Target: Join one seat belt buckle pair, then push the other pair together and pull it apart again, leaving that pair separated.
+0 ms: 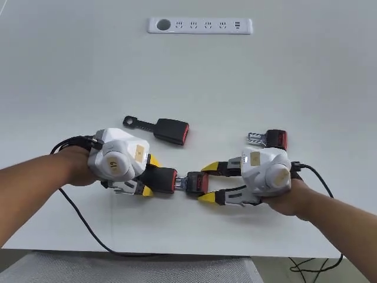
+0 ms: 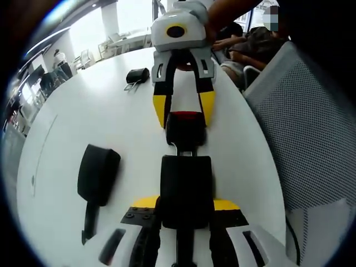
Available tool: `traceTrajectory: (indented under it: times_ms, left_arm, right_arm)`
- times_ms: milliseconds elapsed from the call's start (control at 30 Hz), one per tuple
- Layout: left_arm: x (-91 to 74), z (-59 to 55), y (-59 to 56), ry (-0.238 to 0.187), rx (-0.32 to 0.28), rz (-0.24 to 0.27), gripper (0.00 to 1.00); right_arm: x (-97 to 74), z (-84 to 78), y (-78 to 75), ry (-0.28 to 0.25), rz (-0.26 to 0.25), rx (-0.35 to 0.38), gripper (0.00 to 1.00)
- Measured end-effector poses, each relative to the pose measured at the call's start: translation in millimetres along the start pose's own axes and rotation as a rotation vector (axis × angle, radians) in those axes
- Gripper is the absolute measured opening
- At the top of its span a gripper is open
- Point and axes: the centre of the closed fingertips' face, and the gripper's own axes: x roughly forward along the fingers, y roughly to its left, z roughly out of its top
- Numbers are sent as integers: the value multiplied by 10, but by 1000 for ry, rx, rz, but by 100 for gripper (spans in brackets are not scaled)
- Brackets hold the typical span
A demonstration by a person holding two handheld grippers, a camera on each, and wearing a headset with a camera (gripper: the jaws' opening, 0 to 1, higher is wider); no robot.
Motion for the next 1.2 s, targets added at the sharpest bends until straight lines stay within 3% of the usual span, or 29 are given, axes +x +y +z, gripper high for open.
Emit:
traceTrajectory:
  times_ms: [667, 800, 1200]
  left_arm:
    - [6, -3, 16, 22, -2, 4, 34]
    - [4, -11, 15, 38, -5, 6, 34]
    - [4, 2, 1, 31, -10, 6, 34]
  right_arm:
    - [110, 53, 10, 32, -37, 15, 33]
    - [245, 144, 11, 23, -66, 31, 33]
    - [207, 124, 13, 35, -94, 42, 33]
